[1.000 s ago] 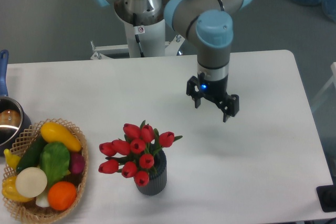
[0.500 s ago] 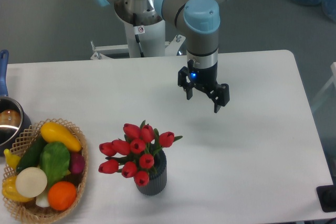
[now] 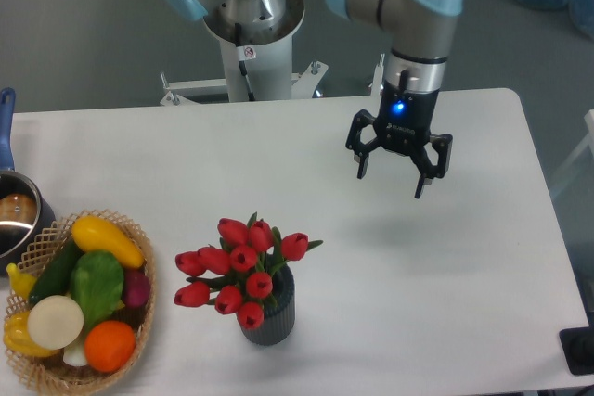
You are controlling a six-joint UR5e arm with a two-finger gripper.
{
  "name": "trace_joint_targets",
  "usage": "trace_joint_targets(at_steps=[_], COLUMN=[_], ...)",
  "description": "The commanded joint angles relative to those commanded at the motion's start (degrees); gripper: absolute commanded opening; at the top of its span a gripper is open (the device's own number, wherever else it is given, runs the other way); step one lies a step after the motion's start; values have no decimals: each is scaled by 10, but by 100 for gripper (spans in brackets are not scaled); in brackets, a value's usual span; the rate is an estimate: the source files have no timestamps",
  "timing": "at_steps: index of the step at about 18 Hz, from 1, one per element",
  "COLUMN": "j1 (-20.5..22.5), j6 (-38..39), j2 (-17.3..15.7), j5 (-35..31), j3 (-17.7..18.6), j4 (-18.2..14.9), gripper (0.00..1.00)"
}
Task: Pick up the flowers from the vase
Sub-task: 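Move the open gripper toward the red tulips in the black vase, then lower the open gripper around the tulip stems above the vase rim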
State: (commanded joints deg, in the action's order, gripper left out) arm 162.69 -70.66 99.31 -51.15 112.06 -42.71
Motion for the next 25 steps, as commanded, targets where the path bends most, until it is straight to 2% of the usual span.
trace_joint_targets(at_steps=[4,8,10,15,17,20,25], j1=[-12,-40,-47,-104,-112,-113,-116], j6=[4,4,4,5,7,5,5], j2=[1,29,33,79,93,95,111], j5=[8,111,136,152,170,213,220], j3=[2,-14,-17,-80,-94,-96,-109], j4=[0,1,2,3,3,3,4], gripper=[100,100,100,100,100,100,100])
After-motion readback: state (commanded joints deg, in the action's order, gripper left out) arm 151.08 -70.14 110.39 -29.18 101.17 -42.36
